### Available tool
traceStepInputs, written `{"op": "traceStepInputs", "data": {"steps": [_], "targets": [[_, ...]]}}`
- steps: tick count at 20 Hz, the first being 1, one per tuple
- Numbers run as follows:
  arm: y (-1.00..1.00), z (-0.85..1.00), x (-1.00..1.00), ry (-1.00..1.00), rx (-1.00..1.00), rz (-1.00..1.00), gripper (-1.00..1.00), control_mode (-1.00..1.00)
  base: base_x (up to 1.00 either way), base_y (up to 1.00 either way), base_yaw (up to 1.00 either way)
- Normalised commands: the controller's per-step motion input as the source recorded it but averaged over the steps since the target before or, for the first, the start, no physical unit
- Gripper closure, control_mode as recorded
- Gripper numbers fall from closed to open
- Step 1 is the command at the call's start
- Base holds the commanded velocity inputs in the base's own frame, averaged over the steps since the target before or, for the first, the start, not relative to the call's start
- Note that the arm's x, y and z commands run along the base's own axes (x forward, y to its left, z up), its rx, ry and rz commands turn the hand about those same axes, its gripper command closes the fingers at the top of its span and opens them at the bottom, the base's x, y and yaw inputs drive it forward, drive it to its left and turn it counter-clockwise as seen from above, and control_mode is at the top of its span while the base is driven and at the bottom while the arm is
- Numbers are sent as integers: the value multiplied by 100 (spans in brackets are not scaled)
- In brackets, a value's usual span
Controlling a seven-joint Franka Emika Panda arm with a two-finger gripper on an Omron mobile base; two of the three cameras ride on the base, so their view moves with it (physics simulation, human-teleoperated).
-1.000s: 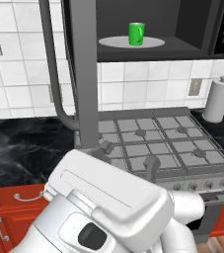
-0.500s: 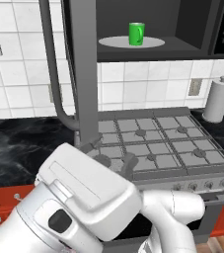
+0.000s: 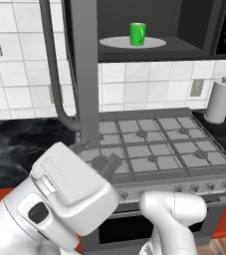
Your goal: Pick the mug from the counter and place it inside the microwave. Then close the microwave.
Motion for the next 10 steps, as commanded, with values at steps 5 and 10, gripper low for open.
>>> {"op": "traceStepInputs", "data": {"steps": [5,10], "targets": [[1,-8,16,0,0,-2,-100,-100,0,0,0],[7,-1,21,1,0,0,-100,-100,0,0,0]]}}
